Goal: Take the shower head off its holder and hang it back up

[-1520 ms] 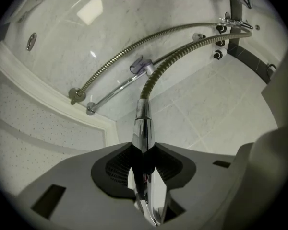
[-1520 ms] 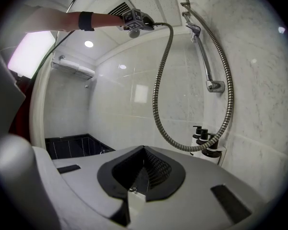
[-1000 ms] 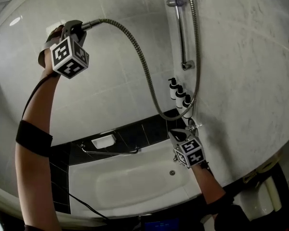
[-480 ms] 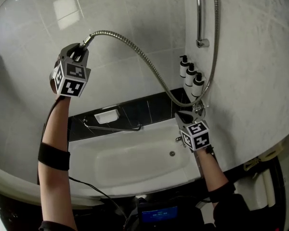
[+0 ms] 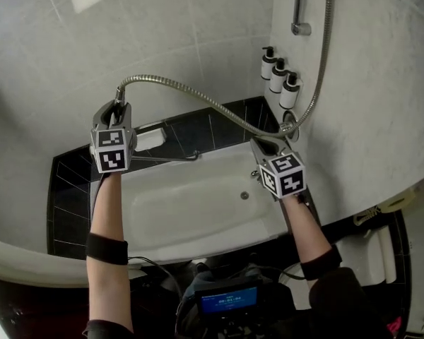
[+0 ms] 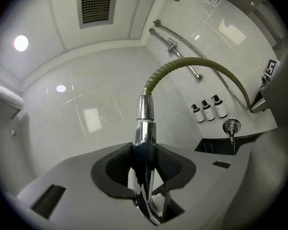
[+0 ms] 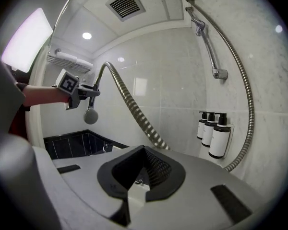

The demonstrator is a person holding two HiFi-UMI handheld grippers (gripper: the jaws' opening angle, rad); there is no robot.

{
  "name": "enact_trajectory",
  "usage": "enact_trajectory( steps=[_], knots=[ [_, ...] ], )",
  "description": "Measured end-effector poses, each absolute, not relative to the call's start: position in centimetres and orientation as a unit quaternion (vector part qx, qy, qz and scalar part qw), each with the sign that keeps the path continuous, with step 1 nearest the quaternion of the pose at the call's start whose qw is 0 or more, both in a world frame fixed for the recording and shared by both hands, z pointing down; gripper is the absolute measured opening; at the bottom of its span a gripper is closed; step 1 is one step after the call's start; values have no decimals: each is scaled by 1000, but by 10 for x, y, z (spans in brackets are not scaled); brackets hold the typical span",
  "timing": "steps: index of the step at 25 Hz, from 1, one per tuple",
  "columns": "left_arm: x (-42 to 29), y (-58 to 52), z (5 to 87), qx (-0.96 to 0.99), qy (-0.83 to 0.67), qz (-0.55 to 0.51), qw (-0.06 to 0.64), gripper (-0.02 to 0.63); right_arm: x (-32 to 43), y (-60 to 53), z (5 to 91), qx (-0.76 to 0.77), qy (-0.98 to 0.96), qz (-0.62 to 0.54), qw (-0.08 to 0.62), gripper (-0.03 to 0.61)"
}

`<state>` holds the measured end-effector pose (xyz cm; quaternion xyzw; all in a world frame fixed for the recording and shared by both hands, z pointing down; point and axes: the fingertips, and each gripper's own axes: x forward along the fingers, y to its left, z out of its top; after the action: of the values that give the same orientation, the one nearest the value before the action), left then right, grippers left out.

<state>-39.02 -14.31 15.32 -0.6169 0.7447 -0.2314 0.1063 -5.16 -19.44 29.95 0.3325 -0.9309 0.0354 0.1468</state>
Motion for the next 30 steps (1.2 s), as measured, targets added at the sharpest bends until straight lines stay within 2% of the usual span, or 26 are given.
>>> enact_trajectory(
  steps=[6, 13, 21, 30],
  knots=[
    [-393, -140, 237, -618, 755, -214, 54, 124, -53, -194, 335, 339, -925, 59, 160, 21],
    [-387, -147, 364, -630, 749, -204, -16, 124, -60, -199, 420, 342, -915, 103, 187, 21],
    [-365, -156, 555, -635, 731, -220, -116, 123, -63, -212, 558, 342, -905, 137, 214, 21],
    [-305, -182, 737, -662, 684, -244, -182, 121, -51, -200, 724, 340, -884, 189, 259, 21]
  ],
)
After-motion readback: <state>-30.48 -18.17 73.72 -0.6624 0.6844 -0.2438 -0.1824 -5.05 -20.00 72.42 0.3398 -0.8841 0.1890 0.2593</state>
